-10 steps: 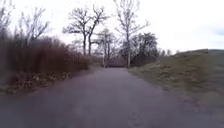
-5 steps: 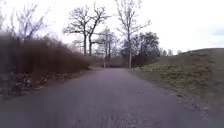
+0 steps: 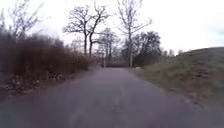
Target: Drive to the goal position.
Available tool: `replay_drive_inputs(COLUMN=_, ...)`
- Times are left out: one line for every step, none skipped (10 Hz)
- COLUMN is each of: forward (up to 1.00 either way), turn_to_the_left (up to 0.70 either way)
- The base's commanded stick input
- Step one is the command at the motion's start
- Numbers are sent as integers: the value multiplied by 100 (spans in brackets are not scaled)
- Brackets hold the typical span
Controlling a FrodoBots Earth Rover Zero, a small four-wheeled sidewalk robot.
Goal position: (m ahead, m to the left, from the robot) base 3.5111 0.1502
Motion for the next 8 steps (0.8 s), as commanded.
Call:
replay_drive_inputs(forward=100, turn_to_the_left=0)
replay_drive_inputs(forward=100, turn_to_the_left=0)
replay_drive_inputs(forward=100, turn_to_the_left=0)
replay_drive_inputs(forward=100, turn_to_the_left=0)
replay_drive_inputs(forward=100, turn_to_the_left=0)
replay_drive_inputs(forward=100, turn_to_the_left=0)
replay_drive_inputs(forward=100, turn_to_the_left=0)
replay_drive_inputs(forward=100, turn_to_the_left=0)
